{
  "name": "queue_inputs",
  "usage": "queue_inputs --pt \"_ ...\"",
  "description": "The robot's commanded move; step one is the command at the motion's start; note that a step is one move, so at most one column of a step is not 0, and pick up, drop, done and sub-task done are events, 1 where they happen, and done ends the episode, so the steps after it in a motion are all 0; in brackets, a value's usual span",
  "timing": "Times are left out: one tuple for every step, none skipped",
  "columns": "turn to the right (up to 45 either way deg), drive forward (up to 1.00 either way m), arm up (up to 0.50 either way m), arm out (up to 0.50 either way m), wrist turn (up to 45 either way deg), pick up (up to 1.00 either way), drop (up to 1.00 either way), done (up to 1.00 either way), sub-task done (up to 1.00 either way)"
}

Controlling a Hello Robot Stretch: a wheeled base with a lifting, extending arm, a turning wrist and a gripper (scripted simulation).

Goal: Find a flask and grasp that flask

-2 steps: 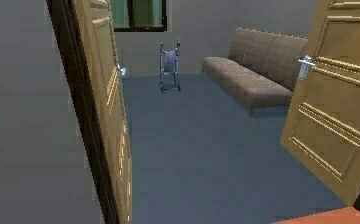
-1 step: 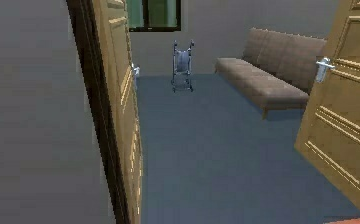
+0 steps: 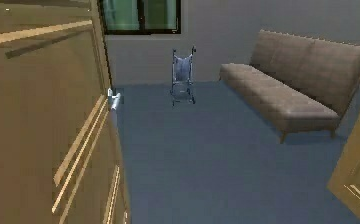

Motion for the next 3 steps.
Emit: queue_inputs --pt "24.0 0.00 0.00 0.00 0.0 0.00 0.00 0.00 0.00" --pt "0.0 0.85 0.00 0.00 0.0 0.00 0.00 0.00 0.00" --pt "-27.0 0.00 0.00 0.00 0.0 0.00 0.00 0.00 0.00"
